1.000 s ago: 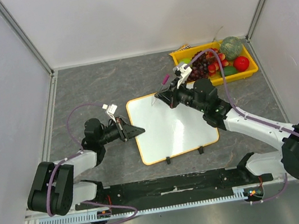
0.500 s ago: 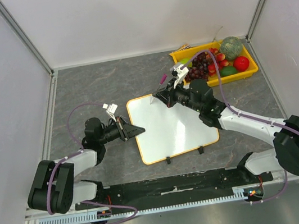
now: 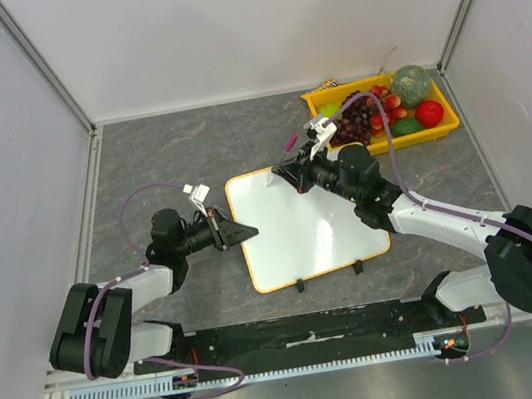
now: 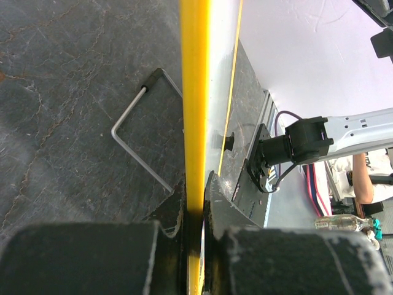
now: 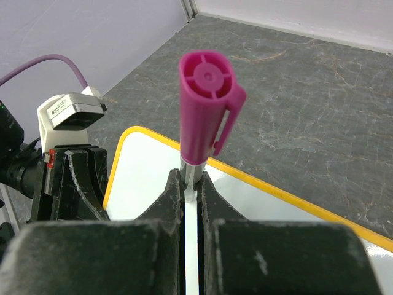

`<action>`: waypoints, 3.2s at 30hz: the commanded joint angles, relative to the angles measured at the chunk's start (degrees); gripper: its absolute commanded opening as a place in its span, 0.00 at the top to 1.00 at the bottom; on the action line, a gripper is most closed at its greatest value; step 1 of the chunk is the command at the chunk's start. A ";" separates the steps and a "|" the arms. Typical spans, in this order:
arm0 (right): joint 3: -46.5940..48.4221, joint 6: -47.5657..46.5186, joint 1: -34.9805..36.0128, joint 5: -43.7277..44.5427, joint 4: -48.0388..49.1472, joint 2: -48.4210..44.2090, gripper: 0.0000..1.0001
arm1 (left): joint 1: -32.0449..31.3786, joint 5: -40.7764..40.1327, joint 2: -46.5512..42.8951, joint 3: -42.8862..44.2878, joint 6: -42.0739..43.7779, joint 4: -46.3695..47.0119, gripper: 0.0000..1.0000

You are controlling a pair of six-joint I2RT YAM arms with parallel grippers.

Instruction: Write a sentence on the whiteboard

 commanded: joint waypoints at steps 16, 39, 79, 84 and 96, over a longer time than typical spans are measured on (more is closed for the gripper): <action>-3.77 -1.05 0.63 -0.12 -1.35 -1.56 1.00 | 0.13 -9.89 2.26 -0.67 10.28 -7.21 0.98; 2.55 0.35 1.25 2.07 -2.50 -4.82 1.00 | 0.13 -9.63 2.43 -0.67 10.28 -7.30 0.98; 4.84 -0.79 1.16 9.37 -8.65 -0.60 1.00 | 0.13 -9.63 2.43 -0.58 10.45 -7.38 0.98; 4.14 -1.32 1.16 10.69 -9.96 -1.39 1.00 | 0.13 -9.63 2.61 -0.58 10.37 -7.30 0.98; 2.55 -1.32 1.16 7.80 -10.32 -1.57 1.00 | 0.04 -9.54 2.61 -0.49 10.45 -7.38 0.98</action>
